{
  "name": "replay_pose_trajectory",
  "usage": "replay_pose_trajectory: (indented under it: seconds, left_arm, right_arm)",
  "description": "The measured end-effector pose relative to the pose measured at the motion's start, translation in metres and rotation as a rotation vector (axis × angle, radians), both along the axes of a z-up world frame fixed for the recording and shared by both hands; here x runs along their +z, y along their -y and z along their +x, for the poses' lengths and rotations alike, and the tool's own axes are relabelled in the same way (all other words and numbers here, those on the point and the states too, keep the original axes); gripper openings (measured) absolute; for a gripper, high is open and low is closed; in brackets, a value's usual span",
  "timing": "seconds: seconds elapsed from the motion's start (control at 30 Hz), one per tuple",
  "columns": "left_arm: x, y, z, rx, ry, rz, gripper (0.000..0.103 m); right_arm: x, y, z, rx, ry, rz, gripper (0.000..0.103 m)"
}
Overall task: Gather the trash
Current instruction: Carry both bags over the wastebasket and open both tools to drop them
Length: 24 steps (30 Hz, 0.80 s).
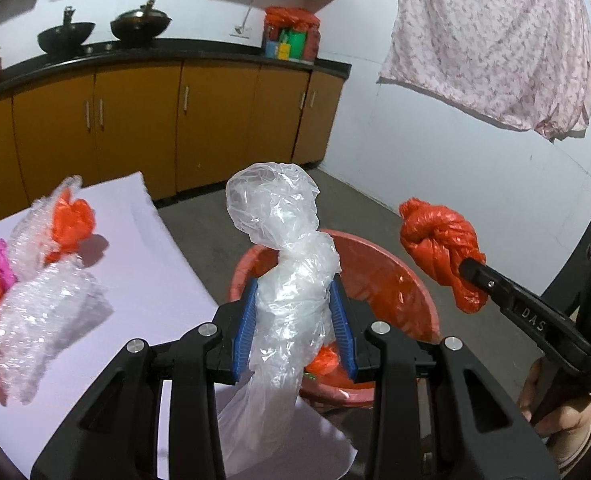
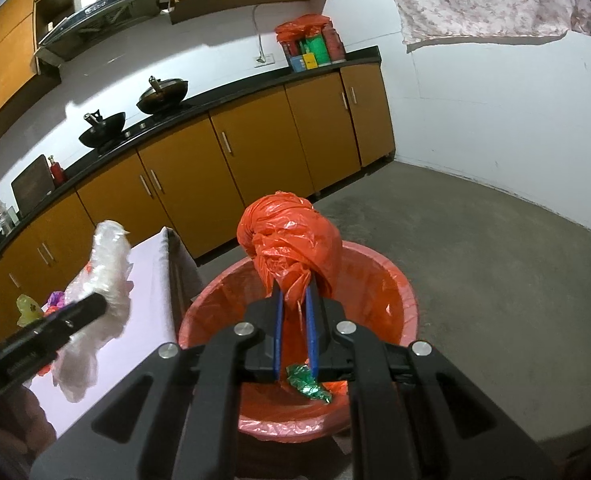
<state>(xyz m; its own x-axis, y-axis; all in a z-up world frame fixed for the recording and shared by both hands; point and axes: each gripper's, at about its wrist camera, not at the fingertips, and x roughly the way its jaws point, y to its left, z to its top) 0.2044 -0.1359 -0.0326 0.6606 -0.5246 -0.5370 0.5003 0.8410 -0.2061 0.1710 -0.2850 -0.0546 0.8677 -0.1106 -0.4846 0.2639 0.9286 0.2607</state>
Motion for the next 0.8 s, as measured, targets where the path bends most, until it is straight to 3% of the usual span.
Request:
replay_pose_trajectory:
  seconds: [0.6, 0.7, 0.8]
  left_arm:
    - [-0.02, 0.039, 0.01, -0.07, -0.043, 0.038, 0.038]
    - [-0.025, 0.044, 0.014, -0.073, -0.055, 0.053, 0.054]
    - [-0.03, 0.039, 0.015, -0.066, -0.064, 0.051, 0.058]
  right_arm:
    - [-0.012, 0.007, 0.016, -0.011, -0.012, 0.016, 0.011]
    - [-0.016, 0.009, 0.019, -0.006, -0.018, 0.03, 0.017]
    - [-0.019, 0.014, 0.016, -0.015, -0.017, 0.039, 0.032]
